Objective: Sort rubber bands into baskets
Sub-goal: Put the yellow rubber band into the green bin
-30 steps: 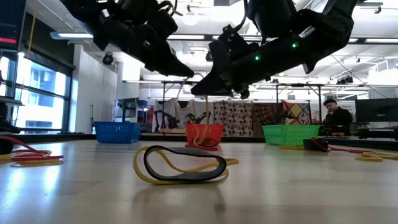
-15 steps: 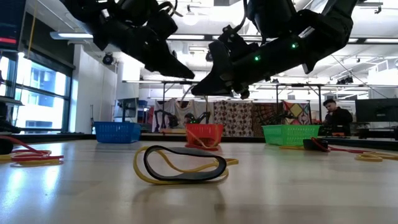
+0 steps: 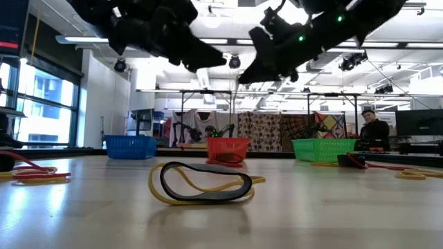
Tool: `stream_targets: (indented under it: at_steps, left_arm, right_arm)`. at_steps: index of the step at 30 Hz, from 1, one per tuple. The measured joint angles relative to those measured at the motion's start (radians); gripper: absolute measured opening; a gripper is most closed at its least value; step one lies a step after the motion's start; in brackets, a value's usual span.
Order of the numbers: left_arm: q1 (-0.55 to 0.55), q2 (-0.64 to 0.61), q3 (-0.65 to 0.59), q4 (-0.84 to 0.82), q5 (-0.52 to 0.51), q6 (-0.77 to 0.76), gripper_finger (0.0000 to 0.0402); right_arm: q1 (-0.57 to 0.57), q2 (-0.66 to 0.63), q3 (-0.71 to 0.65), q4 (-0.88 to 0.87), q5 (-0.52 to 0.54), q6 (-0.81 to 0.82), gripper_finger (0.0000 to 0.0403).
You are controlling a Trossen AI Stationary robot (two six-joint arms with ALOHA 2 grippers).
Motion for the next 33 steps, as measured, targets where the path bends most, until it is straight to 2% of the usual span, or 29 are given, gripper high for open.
stream_targets:
  at_steps: [10,15,24,33]
  left_arm:
    - [0.000,0.081,0.000,0.144,0.004,-0.044,0.0164]
    - [-0.002,0.132,0.000,0.191,0.041,-0.058,0.0164]
    - [-0.012,0.193,0.000,0.324,0.066,-0.097,0.0164]
    - [-0.015,0.193,0.000,0.331,0.066,-0.100,0.0164]
  right_arm:
    - [-0.101,-0.237,0.000,-0.299,0.172,-0.021,0.0000]
    - [-0.164,-0.319,0.000,-0.431,0.226,-0.022,0.0000]
    - [-0.270,-0.350,-0.001,-0.637,0.312,0.085,0.0000]
    - [-0.378,-0.350,-0.078,-0.636,0.360,0.120,0.0000]
